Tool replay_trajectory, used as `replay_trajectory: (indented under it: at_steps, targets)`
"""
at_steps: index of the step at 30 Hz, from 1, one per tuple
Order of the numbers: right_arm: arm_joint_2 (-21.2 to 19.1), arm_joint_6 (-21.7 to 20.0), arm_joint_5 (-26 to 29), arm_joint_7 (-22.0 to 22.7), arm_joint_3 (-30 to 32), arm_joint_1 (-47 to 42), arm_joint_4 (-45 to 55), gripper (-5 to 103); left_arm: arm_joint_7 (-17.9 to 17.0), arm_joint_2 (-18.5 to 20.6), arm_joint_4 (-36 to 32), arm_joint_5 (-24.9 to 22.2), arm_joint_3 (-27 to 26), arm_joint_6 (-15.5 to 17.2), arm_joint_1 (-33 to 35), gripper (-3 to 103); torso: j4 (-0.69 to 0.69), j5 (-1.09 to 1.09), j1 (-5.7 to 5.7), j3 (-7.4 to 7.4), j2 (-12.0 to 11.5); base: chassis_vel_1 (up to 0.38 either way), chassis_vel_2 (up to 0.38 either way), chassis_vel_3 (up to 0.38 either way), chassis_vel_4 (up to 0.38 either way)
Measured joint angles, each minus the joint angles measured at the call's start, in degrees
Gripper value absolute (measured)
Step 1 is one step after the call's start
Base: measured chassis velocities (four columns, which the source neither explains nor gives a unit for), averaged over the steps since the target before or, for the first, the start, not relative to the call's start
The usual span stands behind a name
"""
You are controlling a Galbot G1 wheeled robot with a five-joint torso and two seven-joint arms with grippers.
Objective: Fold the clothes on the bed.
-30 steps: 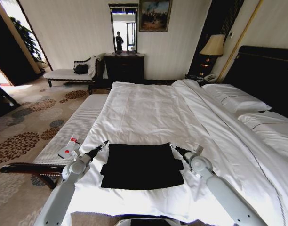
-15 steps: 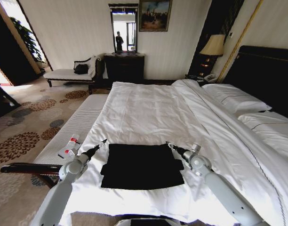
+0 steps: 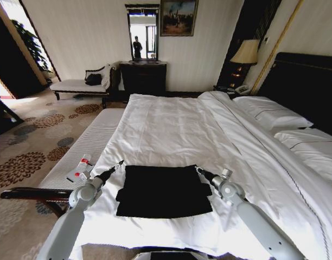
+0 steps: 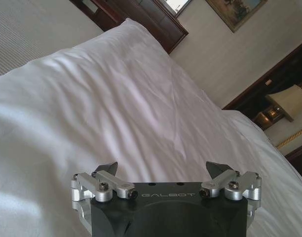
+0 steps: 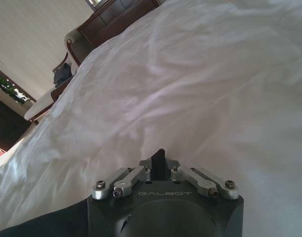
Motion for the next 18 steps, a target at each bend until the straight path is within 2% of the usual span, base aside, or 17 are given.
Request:
replay_trajectory:
  at_steps: [2, 4, 6, 14, 18]
  targets:
    - [0.0, 0.1, 0.0, -0.2, 0.0, -0.1, 0.1, 16, 0.0, 0.0, 0.1, 0.0, 0.0, 0.0, -0.1, 100, 0.00, 0.00, 0.00, 0.00, 0.0, 0.000, 0.000, 0.000, 0.000]
    - [0.0, 0.4, -0.1, -0.6, -0.1, -0.4, 0.3, 5, 0.0, 0.0, 0.2, 0.0, -0.1, -0.1, -0.3, 100, 0.00, 0.00, 0.00, 0.00, 0.0, 0.000, 0.000, 0.000, 0.000]
    - [0.1, 0.9, -0.2, -1.3, -0.1, -0.6, 0.5, 1, 0.0, 0.0, 0.6, 0.0, -0.1, -0.1, -0.6, 100, -0.01, 0.00, 0.00, 0.00, 0.0, 0.000, 0.000, 0.000, 0.000]
    - [0.6, 5.7, 0.5, -1.8, 0.2, 0.4, 0.1, 0, 0.0, -0.1, 2.1, 0.0, 0.1, -0.4, -1.8, 100, 0.02, 0.01, 0.00, 0.00, 0.0, 0.000, 0.000, 0.000, 0.000]
    - [0.6, 6.2, 1.0, -1.6, 0.7, 0.5, 0.0, 0, 0.1, -0.3, 3.2, 0.4, 0.6, -0.6, -2.6, 100, 0.00, 0.01, 0.00, 0.00, 0.0, 0.000, 0.000, 0.000, 0.000]
